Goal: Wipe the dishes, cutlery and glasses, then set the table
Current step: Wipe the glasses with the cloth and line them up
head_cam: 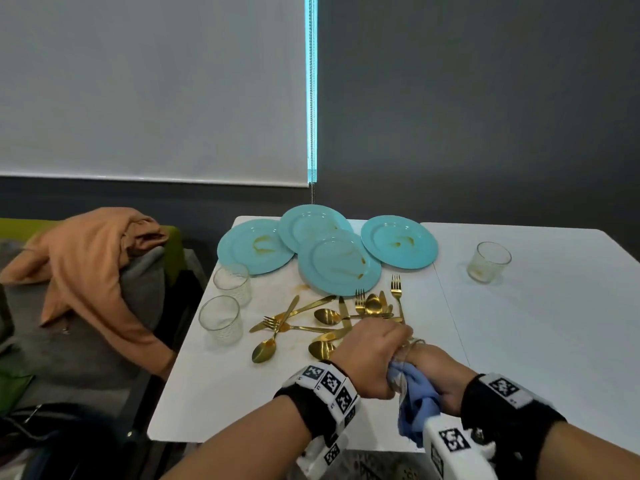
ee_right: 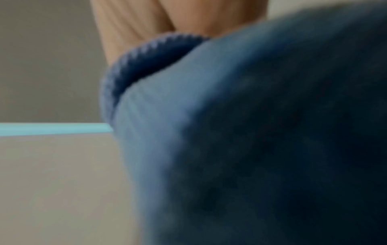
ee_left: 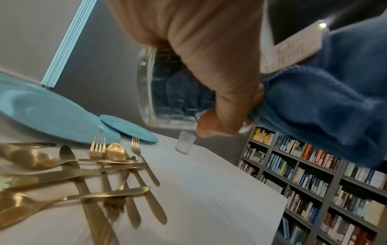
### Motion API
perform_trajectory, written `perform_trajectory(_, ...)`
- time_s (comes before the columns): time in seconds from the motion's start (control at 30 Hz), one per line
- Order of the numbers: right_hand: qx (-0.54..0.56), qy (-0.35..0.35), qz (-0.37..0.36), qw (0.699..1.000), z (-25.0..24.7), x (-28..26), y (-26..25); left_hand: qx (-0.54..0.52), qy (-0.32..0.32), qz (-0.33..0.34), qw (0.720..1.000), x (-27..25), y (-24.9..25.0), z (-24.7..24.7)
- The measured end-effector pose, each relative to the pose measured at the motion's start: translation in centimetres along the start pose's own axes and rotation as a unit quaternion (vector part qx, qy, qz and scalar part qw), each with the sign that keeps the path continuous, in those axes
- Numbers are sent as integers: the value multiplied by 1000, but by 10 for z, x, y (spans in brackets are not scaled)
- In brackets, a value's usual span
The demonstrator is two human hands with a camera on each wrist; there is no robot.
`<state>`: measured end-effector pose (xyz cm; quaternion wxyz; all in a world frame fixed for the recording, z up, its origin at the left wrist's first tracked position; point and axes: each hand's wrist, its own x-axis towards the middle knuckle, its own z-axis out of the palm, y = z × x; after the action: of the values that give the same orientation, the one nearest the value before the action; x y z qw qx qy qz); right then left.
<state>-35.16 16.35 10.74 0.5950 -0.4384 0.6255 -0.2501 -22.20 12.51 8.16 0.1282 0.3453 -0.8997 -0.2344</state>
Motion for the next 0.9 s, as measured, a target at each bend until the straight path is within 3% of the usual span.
perform_trajectory(0.03, -11, -6, -8, 1000, 0, 2, 1, -9, -17, -11, 1000, 2, 0, -4)
perform_trajectory(0.07, 0, 38, -3, 999, 1, -1, -2, -19, -26, -26, 999, 3, 2, -9)
perform_trajectory(0.1, -64, 39, -23, 997, -1, -5, -6, -44, -49, -48, 997, 3, 3, -14)
perform_trajectory(0.17, -11, -19, -44, 999, -12, -5, -2, -97, -105, -88, 986, 5, 5, -19)
perform_trajectory(0.2, 77, 3, -34, 996, -20, -3, 0, -104, -119, -90, 983, 7, 7, -20)
perform_trajectory(0.23, 17, 49, -93, 994, -23, 4, 8, -100, -125, -88, 983, 9, 10, -20)
perform_trajectory(0.27, -2, 85, -84, 993, -26, 4, 15, -84, -124, -83, 985, 11, 12, -19)
perform_trajectory(0.33, -107, 107, -28, 988, -17, 1, 18, -29, -107, -56, 992, 15, 15, -13)
perform_trajectory(0.37, -204, 67, -35, 976, -10, 1, 19, -9, -91, -41, 995, 16, 15, -8)
perform_trajectory(0.43, -252, 10, -12, 968, -5, 3, 14, -12, -60, -35, 998, 11, 17, 2)
perform_trajectory(0.53, -36, -44, 44, 997, -14, 4, 8, -44, -5, -46, 998, 1, 13, 19)
perform_trajectory(0.63, 164, -19, 94, 982, -32, -9, -6, -132, 78, -100, 983, -3, 6, 14)
perform_trajectory(0.7, 161, 25, 52, 985, -50, -24, -26, -203, 101, -172, 959, -4, -5, 7)
perform_trajectory(0.77, 169, 77, -17, 982, -71, -35, -43, -233, 127, -200, 943, -6, -17, 9)
perform_trajectory(0.83, 69, 128, -64, 987, -85, -42, -54, -234, 139, -205, 940, -7, -22, 14)
perform_trajectory(0.9, -90, 116, -108, 983, -89, -40, -52, -241, 131, -201, 940, -4, -21, 18)
